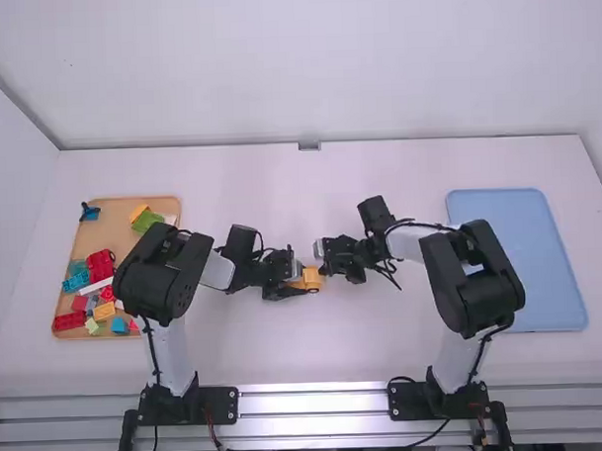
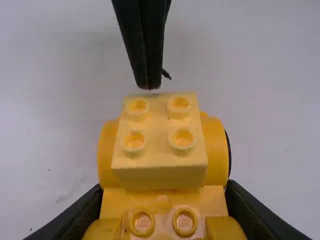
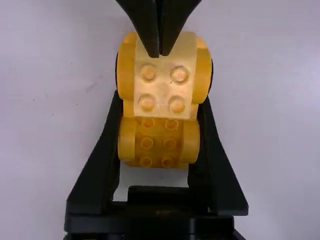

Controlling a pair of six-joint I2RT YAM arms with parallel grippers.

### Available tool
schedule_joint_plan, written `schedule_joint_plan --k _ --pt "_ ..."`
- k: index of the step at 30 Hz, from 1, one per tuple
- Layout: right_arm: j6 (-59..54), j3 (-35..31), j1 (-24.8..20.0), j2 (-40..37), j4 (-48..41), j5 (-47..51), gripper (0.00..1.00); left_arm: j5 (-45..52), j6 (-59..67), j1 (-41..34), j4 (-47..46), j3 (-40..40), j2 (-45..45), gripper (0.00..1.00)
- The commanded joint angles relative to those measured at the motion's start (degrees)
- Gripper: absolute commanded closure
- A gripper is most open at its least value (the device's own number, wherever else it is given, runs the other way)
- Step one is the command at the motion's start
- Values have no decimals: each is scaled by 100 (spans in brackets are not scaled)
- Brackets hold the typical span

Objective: Assemble lego blocks to make yellow taxi

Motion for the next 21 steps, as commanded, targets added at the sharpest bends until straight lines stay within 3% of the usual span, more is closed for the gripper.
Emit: schedule_joint_plan --k 1,6,13,21 --pt "188 -37 101 61 -20 280 100 -225 111 -46 -44 -76 92 70" --pt "184 28 -9 44 -52 103 100 -234 111 -48 -66 -76 92 71" --pt "-660 -68 -289 28 9 -1851 100 -223 109 -48 -39 -81 92 73" --pt "570 -170 195 278 791 -356 100 -210 107 -48 -22 -81 92 73"
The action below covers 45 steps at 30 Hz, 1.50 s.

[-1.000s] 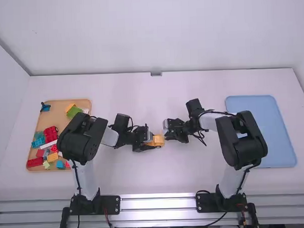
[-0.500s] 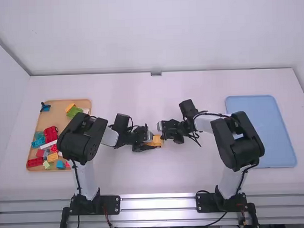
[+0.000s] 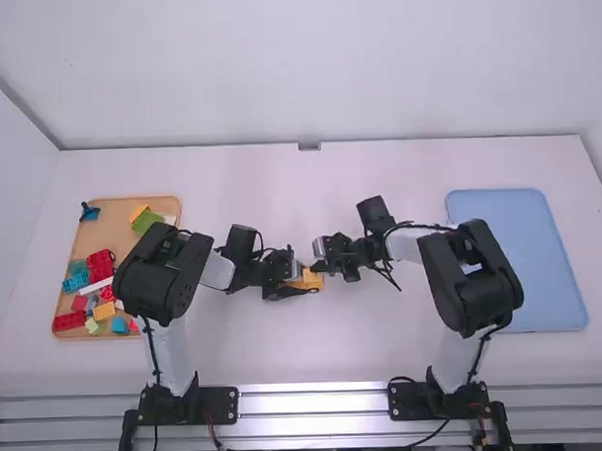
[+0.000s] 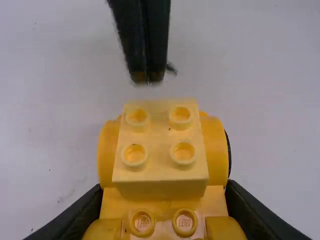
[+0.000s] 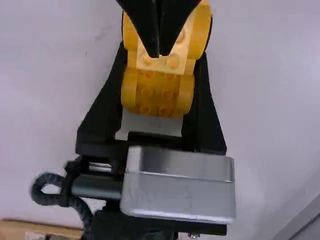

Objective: Assemble lego blocks to make yellow taxi

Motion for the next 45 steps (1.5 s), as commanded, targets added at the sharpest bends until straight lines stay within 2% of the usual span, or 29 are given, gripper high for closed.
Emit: schedule_joint_plan --k 1,4,9,14,17,19,20,23,24,27,31,32,34,37,38,39,40,41,45 --pt "678 -61 203 210 105 787 100 -210 105 -48 -39 -81 92 73" --pt "798 -66 444 256 -37 1537 100 -212 103 -50 -39 -81 92 75" --pt "437 -68 457 256 -439 1921 100 -212 105 -48 -39 -81 92 76" --pt "367 42 271 190 -275 1255 100 -214 103 -48 -42 -81 92 74" --pt "391 240 -72 -28 -490 457 98 -216 -4 -48 -17 -66 92 71" --pt "490 387 -413 -166 -662 -55 79 -219 0 -48 -111 20 92 71" --pt "533 415 -494 -186 -671 -133 76 -221 0 -48 -142 50 92 71" --pt "782 448 -949 -302 -621 -219 52 -232 4 -48 -470 328 92 72" --pt "782 442 -975 -315 -619 -208 50 -229 2 -48 -492 352 92 72" --pt "778 422 -1147 -330 -625 -129 29 -219 175 -48 -643 533 92 72" --pt "778 424 -1255 -330 -640 -120 15 -216 153 -52 -667 599 92 69" --pt "778 424 -1257 -330 -640 -120 15 -221 155 -55 -662 595 92 69" --pt "776 424 -1239 -330 -632 -120 2 -234 151 -50 -671 577 92 63" --pt "774 424 -1233 -330 -599 -122 1 -212 151 -50 -669 551 92 56" --pt "774 424 -1250 -330 -590 -122 1 -214 144 -52 -671 540 92 40" --pt "774 424 -1250 -330 -570 -122 1 -214 153 -52 -662 518 92 16" --pt "774 424 -1250 -330 -562 -125 2 -214 151 -48 -664 516 92 4" --pt "776 424 -1250 -330 -555 -125 1 -212 146 -48 -664 514 92 1" --pt "820 424 -1250 -330 -466 -240 1 -212 -249 -35 -643 562 46 1"
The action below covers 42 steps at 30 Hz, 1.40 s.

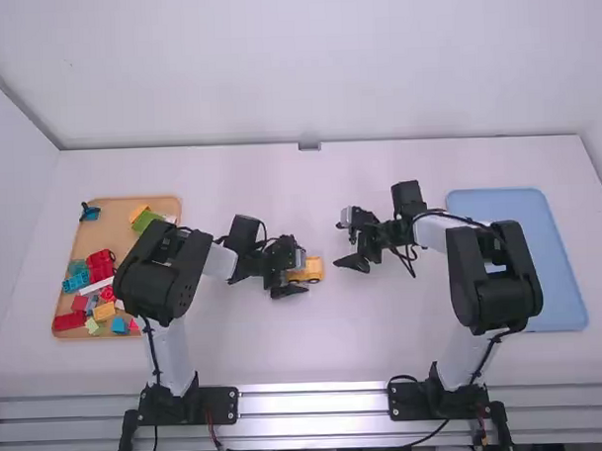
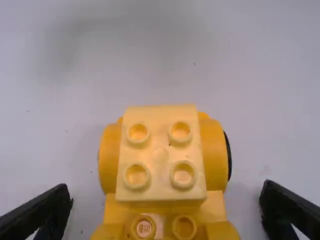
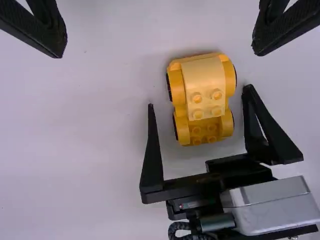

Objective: Assemble lego blocks to make yellow taxi

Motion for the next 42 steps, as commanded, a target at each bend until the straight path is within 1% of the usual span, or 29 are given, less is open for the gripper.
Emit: schedule_joint_plan --k 1,4,6,7,8,10,11,12,14,15,17,19,21,22,23,24,25,26,27,28,29,30,32,33,36,40,41,42 --pt "225 74 -33 -140 146 -354 1 109 -348 37 -57 24 -48 1" --pt "905 74 -33 -140 717 -1045 1 205 -452 131 -264 22 -387 1" --pt "1757 74 -33 -140 1488 -1777 1 299 -452 212 -511 20 -752 1" --pt "1912 74 -33 -140 1624 -1867 2 299 -455 219 -540 20 -785 1" --pt "2551 74 -31 -140 2155 -2061 1 273 -452 282 -754 17 -1056 1" --pt "3556 74 24 -140 2931 -1902 1 140 -452 385 -1224 15 -1541 1" --pt "3661 74 37 -140 2999 -1832 1 111 -455 396 -1292 15 -1606 1" --pt "3932 74 96 -140 3171 -1541 1 4 -455 439 -1550 17 -1873 1" --pt "3965 74 249 -140 3165 -1038 1 -262 -457 560 -2162 28 -2441 1" --pt "3950 74 269 -140 3154 -999 2 -328 -455 592 -2293 28 -2564 1" --pt "3845 74 385 -140 3123 -935 1 -660 -463 739 -2789 26 -3101 1" --pt "3847 85 468 -144 3147 -938 1 -1248 -457 890 -3300 26 -3622 1" --pt "3842 186 507 -146 3036 -935 1 -1919 -608 1062 -3674 20 -4151 1" --pt "3847 284 501 -146 2892 -931 2 -2194 -1060 1167 -3718 15 -4411 1" --pt "3845 304 501 -146 2855 -925 1 -2234 -1143 1180 -3711 17 -4446 1" --pt "3845 428 501 -146 2664 -890 1 -2481 -1722 1266 -3676 17 -4631 1" --pt "3779 562 503 -146 2457 -870 2 -2870 -2586 1384 -3606 17 -4881 1" --pt "3423 750 509 -146 2046 -890 1 -3508 -3628 1517 -3582 15 -5134 1" --pt "3195 861 514 -146 1797 -894 1 -3954 -4238 1598 -3609 15 -5276 1" --pt "3062 933 520 -146 1635 -890 1 -4301 -4631 1655 -3648 13 -5362 1" --pt "2820 1104 553 -146 1292 -855 2 -4955 -5294 1751 -3740 7 -5499 1" --pt "2726 1200 564 -146 1106 -802 1 -5302 -5672 1803 -3825 4 -5567 1" --pt "2498 1464 627 -146 640 -549 2 -6212 -6557 1967 -4022 7 -5694 1" --pt "2426 1554 667 -146 483 -431 1 -6507 -6752 2039 -4070 11 -5702 1" --pt "2227 1749 798 -146 149 -125 1 -6920 -7257 2297 -4336 70 -5663 1" --pt "2037 1930 990 -146 -140 352 1 -6669 -8039 3095 -5187 435 -5285 1" --pt "2046 1978 1038 -146 -197 501 1 -6544 -8157 3451 -5425 608 -5049 1" --pt "2046 1985 1049 -146 -205 531 1 -6494 -8181 3539 -5482 651 -4986 1"
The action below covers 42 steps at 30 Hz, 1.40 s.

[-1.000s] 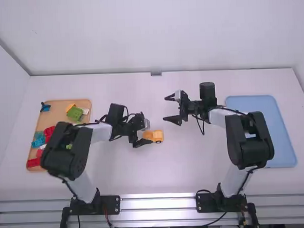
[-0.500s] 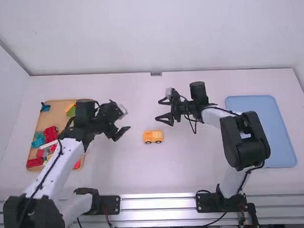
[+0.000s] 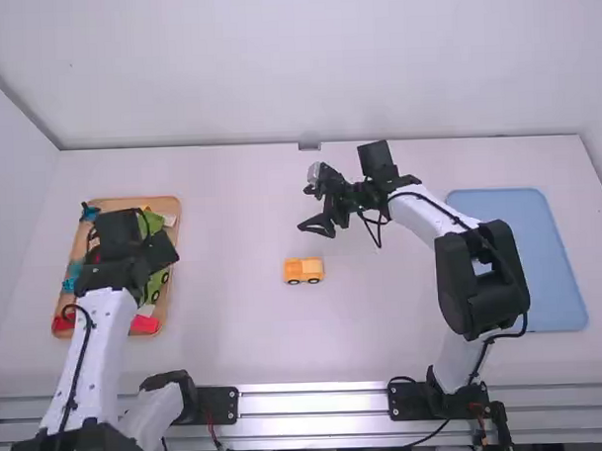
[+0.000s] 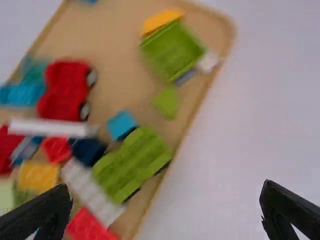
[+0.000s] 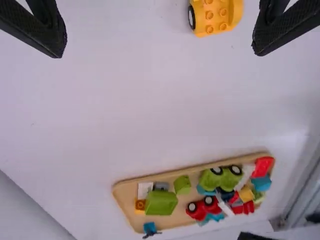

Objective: Assemble lego blocks to make yellow taxi

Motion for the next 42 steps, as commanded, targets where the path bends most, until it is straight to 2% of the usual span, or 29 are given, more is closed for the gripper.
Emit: schedule_joint_plan --k 1,7,11,12,14,21,27,34,37,42 --pt "-162 203 74 -138 -26 417 1 76 -713 654 -260 492 483 1" --pt "-162 199 83 -138 39 549 1 647 -251 1733 -280 1189 1840 1" --pt "-160 199 -44 -138 101 520 2 1790 352 2358 -627 1725 2826 1" --pt "-160 199 -85 -138 120 518 2 1996 267 2490 -741 1869 3062 1" --pt "-92 199 -177 -138 186 518 1 2035 -730 2763 -1025 2090 3440 1" --pt "-96 197 -328 -138 175 520 1 1191 -3939 3427 -1731 1993 3683 1" --pt "-101 197 -326 -138 214 518 1 1224 -4024 3722 -1725 1902 3683 1" --pt "-188 197 -223 -138 223 542 1 1357 -3904 3674 -1432 1773 3683 1" --pt "-203 197 -205 -138 223 542 2 1862 -3893 3685 -1272 1628 3683 1" --pt "-203 197 -203 -138 227 540 1 1823 -3644 3679 -1113 1515 3685 1"
